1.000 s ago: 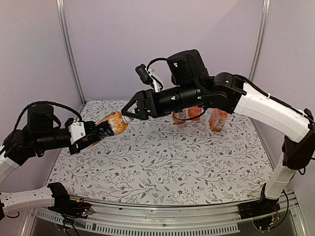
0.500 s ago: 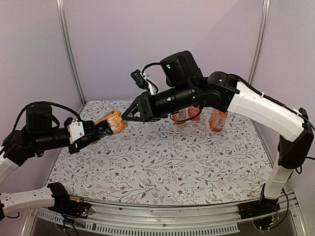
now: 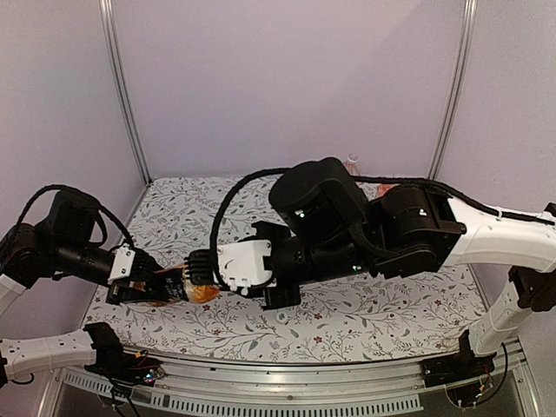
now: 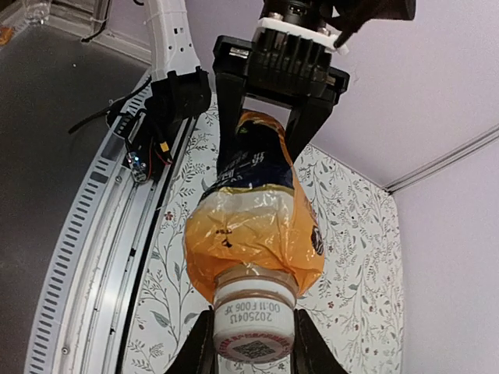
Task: Unscrew the bottle caps
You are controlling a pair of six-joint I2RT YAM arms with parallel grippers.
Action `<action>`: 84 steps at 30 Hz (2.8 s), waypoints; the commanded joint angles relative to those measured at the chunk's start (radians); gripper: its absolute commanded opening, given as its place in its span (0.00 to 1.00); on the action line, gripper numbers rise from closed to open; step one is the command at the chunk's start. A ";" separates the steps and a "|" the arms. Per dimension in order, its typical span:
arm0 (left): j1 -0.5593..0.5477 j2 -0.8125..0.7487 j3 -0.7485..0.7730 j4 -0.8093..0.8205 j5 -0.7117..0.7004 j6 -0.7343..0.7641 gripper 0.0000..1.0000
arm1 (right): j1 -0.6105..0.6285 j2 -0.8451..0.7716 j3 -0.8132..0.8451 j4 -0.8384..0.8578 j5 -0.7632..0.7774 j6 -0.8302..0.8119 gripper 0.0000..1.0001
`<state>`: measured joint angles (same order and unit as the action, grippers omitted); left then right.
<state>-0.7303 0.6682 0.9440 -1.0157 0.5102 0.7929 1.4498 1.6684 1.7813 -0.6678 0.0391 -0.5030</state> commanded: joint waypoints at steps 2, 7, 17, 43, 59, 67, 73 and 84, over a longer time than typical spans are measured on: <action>-0.004 0.006 0.030 -0.088 0.060 0.045 0.28 | 0.097 -0.024 -0.084 0.101 0.397 -0.636 0.00; -0.004 0.006 0.023 -0.086 0.057 0.053 0.28 | 0.109 -0.023 -0.096 0.137 0.406 -0.749 0.00; -0.003 -0.004 0.024 -0.065 0.024 0.032 0.28 | 0.105 -0.050 -0.197 0.380 0.408 -0.600 0.99; -0.004 -0.048 -0.088 0.332 -0.416 0.008 0.29 | -0.272 0.058 0.061 0.086 -0.305 1.051 0.57; -0.006 -0.042 -0.075 0.316 -0.398 0.012 0.29 | -0.272 0.129 0.140 0.058 -0.357 1.011 0.21; -0.005 -0.042 -0.054 0.220 -0.305 0.014 0.27 | -0.216 0.085 0.093 -0.029 -0.345 0.721 0.00; -0.005 -0.007 -0.003 -0.097 -0.083 0.113 0.26 | -0.078 -0.126 -0.147 0.021 0.025 0.025 0.00; -0.006 0.005 -0.008 -0.200 -0.058 0.187 0.26 | 0.107 -0.232 -0.333 0.299 0.455 -0.737 0.00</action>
<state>-0.7444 0.6830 0.9325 -1.0283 0.4740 0.9569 1.5539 1.5364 1.4601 -0.3641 0.2935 -0.9417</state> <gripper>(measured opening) 0.387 0.206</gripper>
